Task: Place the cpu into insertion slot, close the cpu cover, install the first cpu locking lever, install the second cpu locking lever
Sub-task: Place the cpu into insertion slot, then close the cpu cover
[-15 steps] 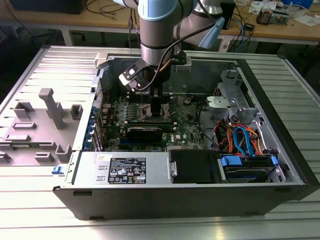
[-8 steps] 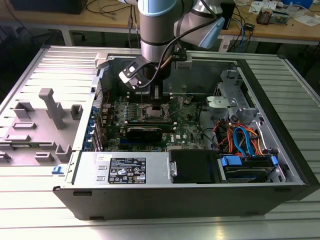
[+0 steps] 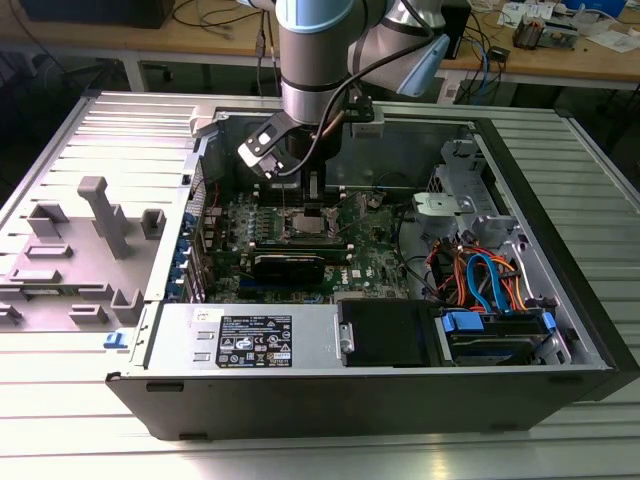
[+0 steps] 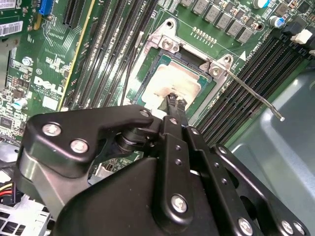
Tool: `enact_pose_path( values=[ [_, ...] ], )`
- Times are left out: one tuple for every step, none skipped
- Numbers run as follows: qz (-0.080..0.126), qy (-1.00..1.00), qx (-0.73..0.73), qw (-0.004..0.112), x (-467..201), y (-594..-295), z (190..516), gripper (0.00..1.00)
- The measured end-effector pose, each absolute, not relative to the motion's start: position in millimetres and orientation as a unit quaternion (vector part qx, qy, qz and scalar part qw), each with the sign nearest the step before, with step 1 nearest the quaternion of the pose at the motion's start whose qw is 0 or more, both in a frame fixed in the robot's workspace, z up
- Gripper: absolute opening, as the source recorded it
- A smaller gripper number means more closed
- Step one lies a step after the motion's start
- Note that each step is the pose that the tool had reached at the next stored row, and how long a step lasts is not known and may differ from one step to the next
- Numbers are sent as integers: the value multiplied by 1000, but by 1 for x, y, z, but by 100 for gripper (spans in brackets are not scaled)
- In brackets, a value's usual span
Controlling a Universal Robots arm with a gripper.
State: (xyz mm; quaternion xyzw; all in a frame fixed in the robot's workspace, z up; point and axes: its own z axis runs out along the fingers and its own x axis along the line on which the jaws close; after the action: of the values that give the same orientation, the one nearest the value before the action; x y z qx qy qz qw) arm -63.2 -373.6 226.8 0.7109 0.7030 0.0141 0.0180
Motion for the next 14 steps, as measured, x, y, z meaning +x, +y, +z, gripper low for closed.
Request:
enact_pose_path(
  values=[
    [14,703,711,18,-63,-374,227,11],
    [14,703,711,18,-63,-374,227,11],
    [14,703,711,18,-63,-374,227,11],
    [14,703,711,18,-63,-374,227,11],
    [14,703,711,18,-63,-374,227,11],
    [14,703,711,18,-63,-374,227,11],
    [14,703,711,18,-63,-374,227,11],
    [14,703,711,18,-63,-374,227,11],
    [14,703,711,18,-63,-374,227,11],
    [14,703,711,18,-63,-374,227,11],
    [14,703,711,18,-63,-374,227,11],
    [14,703,711,18,-63,-374,227,11],
    [14,703,711,18,-63,-374,227,11],
    [14,703,711,18,-63,-374,228,11]
  ],
)
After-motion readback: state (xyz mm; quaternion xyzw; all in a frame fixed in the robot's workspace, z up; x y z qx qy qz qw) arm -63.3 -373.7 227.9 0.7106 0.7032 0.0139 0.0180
